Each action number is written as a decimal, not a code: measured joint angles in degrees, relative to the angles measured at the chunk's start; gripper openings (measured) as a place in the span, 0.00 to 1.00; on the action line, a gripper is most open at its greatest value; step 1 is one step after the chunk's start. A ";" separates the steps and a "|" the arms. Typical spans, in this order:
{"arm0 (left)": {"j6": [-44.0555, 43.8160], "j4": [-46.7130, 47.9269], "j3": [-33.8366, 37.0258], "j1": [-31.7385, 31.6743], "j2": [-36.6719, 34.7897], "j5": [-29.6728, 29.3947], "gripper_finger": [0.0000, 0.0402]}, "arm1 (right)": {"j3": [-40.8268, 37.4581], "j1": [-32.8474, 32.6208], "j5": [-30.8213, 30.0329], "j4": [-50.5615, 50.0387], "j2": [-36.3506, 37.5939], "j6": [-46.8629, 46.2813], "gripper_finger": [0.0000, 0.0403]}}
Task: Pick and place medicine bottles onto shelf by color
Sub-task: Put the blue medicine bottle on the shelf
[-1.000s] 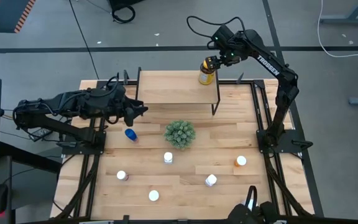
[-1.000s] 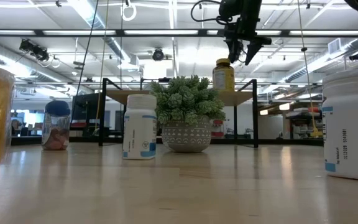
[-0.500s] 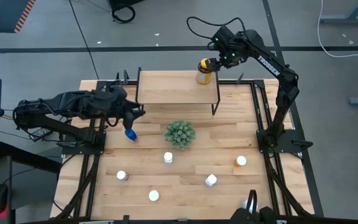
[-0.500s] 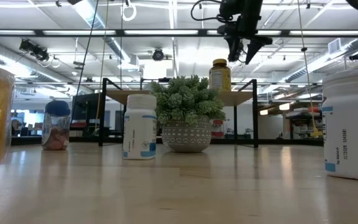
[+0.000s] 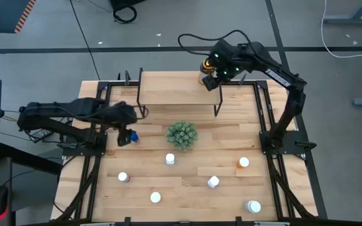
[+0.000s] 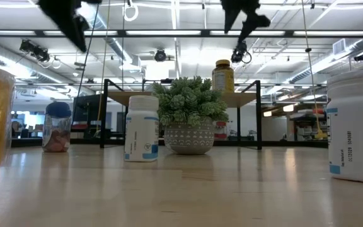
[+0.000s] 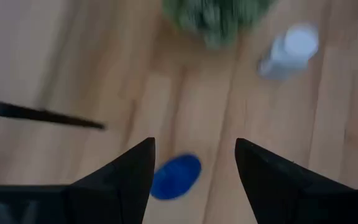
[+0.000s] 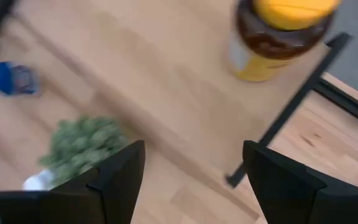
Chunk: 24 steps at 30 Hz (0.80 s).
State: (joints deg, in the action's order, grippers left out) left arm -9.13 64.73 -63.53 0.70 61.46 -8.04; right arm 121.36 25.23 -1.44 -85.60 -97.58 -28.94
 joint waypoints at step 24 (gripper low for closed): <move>44.69 -5.09 12.42 -2.81 4.77 0.73 0.70 | 0.02 -18.38 -16.95 7.62 12.42 -5.56 0.69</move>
State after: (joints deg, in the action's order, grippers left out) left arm 35.57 59.64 -51.11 -2.11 66.23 -7.31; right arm 121.38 6.85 -18.39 -77.97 -85.17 -34.50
